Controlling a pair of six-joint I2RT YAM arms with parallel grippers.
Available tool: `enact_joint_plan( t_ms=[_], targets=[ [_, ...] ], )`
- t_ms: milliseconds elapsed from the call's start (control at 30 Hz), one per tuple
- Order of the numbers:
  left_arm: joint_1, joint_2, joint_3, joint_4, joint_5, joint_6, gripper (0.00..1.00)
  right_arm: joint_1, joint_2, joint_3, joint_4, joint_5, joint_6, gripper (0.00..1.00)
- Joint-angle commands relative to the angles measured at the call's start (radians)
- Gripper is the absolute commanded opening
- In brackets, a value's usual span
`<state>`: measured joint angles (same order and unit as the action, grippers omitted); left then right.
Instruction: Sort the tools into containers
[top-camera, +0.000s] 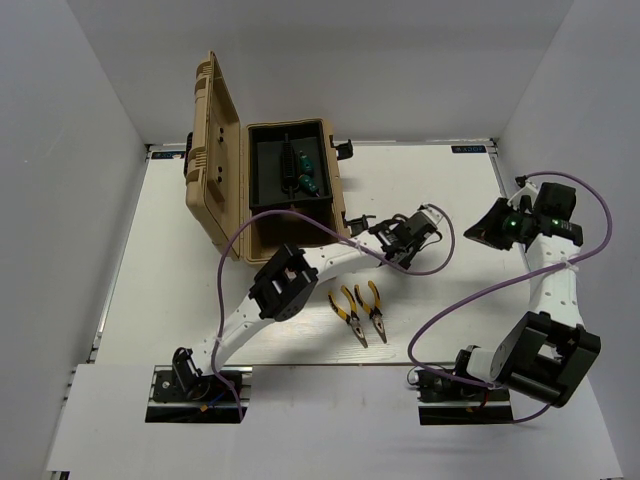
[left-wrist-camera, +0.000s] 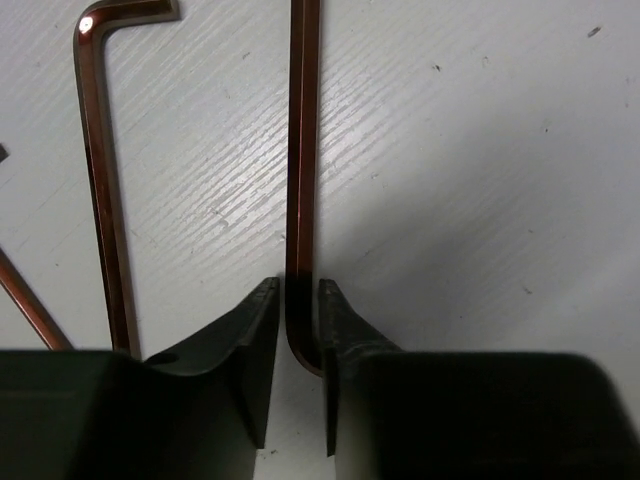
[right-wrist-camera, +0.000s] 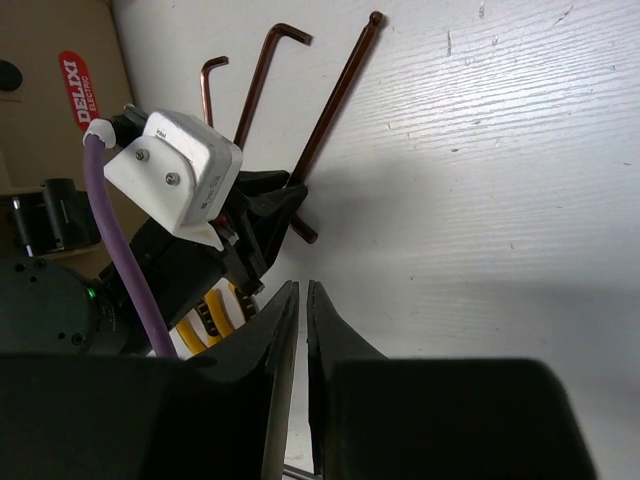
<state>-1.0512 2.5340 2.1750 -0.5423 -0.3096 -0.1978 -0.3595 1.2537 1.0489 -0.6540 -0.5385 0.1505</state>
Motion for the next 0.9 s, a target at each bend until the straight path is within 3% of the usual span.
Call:
enact_joint_plan(
  t_ms=[0, 133, 267, 467, 600, 633, 767, 867],
  targets=[
    [-0.006, 0.042, -0.067, -0.209, 0.01, 0.049, 0.3, -0.01, -0.028, -0.001, 0.024, -0.031, 0.011, 0.14],
    [-0.006, 0.051, -0.101, -0.248, 0.047, 0.049, 0.23, -0.021, -0.027, -0.004, 0.022, -0.04, 0.011, 0.14],
    [-0.006, -0.023, -0.24, -0.248, 0.113, 0.049, 0.18, -0.032, -0.03, -0.003, 0.022, -0.048, 0.014, 0.14],
    [-0.015, -0.139, -0.42, -0.226, 0.158, 0.04, 0.16, -0.036, -0.031, -0.001, 0.025, -0.06, 0.014, 0.14],
    [-0.024, -0.152, -0.419, -0.226, 0.158, 0.04, 0.31, -0.041, -0.031, -0.003, 0.021, -0.063, 0.015, 0.14],
    [-0.024, -0.143, -0.402, -0.226, 0.158, 0.04, 0.42, -0.039, -0.033, -0.001, 0.022, -0.064, 0.017, 0.14],
    [-0.024, -0.077, -0.308, -0.255, 0.158, 0.052, 0.5, -0.048, -0.034, -0.004, 0.022, -0.069, 0.018, 0.14],
    [-0.024, -0.029, -0.247, -0.265, 0.149, 0.052, 0.5, -0.053, -0.031, -0.004, 0.024, -0.072, 0.015, 0.14]
  ],
)
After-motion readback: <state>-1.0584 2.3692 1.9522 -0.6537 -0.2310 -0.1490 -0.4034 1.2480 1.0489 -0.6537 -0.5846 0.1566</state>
